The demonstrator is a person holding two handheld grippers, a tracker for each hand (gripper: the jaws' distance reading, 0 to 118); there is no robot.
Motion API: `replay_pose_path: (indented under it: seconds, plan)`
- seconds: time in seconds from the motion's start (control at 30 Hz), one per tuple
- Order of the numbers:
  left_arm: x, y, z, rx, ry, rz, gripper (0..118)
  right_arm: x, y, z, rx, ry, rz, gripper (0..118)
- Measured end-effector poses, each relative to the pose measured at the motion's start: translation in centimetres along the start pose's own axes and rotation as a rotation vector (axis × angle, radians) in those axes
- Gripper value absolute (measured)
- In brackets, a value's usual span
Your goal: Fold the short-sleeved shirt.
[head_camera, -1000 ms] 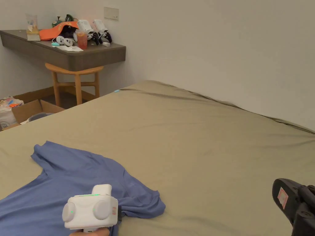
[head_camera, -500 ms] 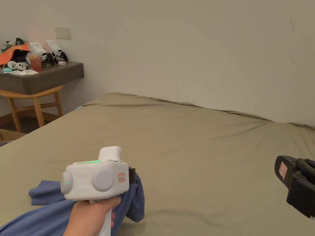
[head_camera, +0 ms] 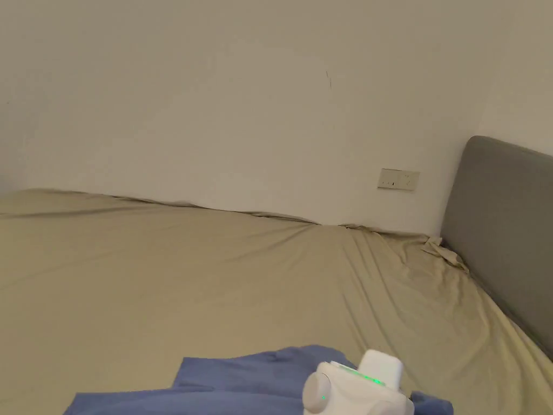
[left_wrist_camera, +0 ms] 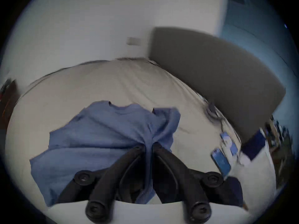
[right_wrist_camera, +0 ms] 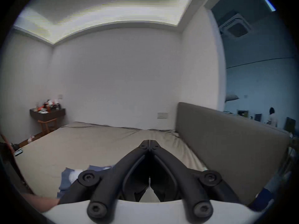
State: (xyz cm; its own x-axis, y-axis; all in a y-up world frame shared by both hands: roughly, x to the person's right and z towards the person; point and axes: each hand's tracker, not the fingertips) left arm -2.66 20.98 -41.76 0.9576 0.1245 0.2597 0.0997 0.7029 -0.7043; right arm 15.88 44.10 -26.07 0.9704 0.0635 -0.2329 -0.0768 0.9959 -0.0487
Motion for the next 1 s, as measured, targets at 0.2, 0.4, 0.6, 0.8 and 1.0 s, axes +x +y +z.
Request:
replay_pose_path:
  seconds: [0.2, 0.4, 0.6, 0.8, 1.0]
  plan:
    - [5.5, -5.8, -4.4, -0.059, -0.078, -0.066, 118, 2.2, -0.6, 0.8, -0.011, -0.042, 0.022, 2]
    - [-0.4, -2.8, 6.6, 0.166, -0.133, -0.009, 118, 0.6, -2.1, -1.1, -0.025, 0.075, -0.001, 2]
    - [-9.3, -5.7, 21.3, 0.413, 0.424, -0.002, 118, -2.7, -5.7, -3.7, -0.033, 0.184, -0.03, 2]
    - [-15.5, -13.9, 25.3, 0.22, 0.664, 0.183, 0, -5.9, -10.9, -6.7, -0.204, 0.283, -0.094, 2]
    - [-23.1, -16.0, 21.0, 0.123, 0.556, 0.351, 0, -7.2, -14.3, -8.2, -0.31, 0.306, -0.034, 2]
